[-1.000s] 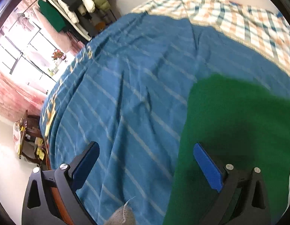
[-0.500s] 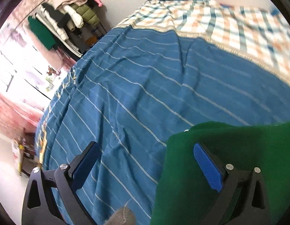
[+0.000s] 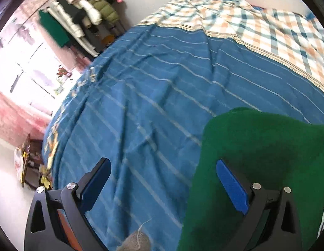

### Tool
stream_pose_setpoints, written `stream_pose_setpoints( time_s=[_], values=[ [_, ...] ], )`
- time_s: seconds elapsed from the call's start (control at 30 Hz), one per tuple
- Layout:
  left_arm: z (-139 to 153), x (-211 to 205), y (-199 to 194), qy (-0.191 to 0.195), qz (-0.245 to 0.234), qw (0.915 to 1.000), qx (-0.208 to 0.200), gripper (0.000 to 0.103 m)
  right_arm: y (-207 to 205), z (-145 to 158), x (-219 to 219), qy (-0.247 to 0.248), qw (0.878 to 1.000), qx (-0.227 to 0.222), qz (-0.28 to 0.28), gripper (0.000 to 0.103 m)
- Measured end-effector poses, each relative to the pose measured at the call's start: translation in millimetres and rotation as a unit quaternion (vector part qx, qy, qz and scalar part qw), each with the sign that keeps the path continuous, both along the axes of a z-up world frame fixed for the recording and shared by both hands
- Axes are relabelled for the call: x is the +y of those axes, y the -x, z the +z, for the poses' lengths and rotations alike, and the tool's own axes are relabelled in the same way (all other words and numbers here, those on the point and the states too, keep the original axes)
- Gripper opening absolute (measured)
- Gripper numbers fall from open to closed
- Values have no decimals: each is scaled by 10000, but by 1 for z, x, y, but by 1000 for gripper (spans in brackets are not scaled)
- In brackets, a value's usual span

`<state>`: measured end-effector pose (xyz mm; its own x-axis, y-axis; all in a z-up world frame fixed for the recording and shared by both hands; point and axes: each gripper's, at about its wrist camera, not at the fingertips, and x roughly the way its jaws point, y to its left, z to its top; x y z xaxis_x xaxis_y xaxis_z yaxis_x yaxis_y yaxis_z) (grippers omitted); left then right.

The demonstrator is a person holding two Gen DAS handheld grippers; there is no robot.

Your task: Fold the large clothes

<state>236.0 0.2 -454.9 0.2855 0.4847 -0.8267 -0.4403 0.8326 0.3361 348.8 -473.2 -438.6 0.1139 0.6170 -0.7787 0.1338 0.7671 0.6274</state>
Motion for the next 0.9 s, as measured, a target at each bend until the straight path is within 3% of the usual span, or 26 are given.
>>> stream_pose_setpoints(
  time_s=[0.1, 0.17, 0.3, 0.37, 0.4, 0.43, 0.5, 0.53, 0.6, 0.7, 0.77, 0.83, 0.9],
  values=[
    [9, 2, 36, -127, 338, 9993, 1, 103, 65, -4, -46, -229, 9980, 578, -149, 55],
    [9, 5, 70, -118, 716, 9973, 144, 103, 102, -23, -60, -465, 9923, 1094, -356, 55],
    [1, 10, 119, 195, 1231, 9913, 422, 103, 170, -76, -47, -1486, 9636, 2016, -938, 55],
    [-3, 11, 136, 301, 1405, 9884, 482, 103, 184, -99, -37, -2015, 9457, 2175, -1330, 55],
    [-5, 11, 140, 343, 1439, 9877, 515, 103, 187, -114, -29, -2450, 9303, 2215, -1594, 56],
    [-6, 10, 142, 380, 1437, 9875, 516, 103, 186, -123, -24, -2621, 9234, 2171, -1773, 62],
    [-5, 4, 141, 433, 1313, 9895, 431, 103, 182, -128, -18, -2564, 9258, 2013, -1911, 59],
    [-6, 0, 139, 410, 1191, 9911, 436, 103, 181, -124, -16, -2361, 9326, 1891, -1967, 39],
    [-12, -11, 135, 271, 920, 9939, 546, 103, 179, -101, -11, -1931, 9503, 1474, -1945, 28],
    [-23, -24, 132, 199, 617, 9955, 687, 103, 180, -45, -11, -1426, 9711, 627, -1807, 23],
    [-29, -28, 130, 99, 467, 9964, 697, 103, 182, -26, -14, -918, 9810, 340, -1675, 22],
    [-36, -31, 129, -84, 366, 9961, 794, 103, 182, -38, -11, -493, 9847, 463, -1607, 21],
    [-43, -30, 127, -144, 324, 9950, 934, 103, 181, -72, -11, -251, 9816, 954, -1632, 22]
  ],
)
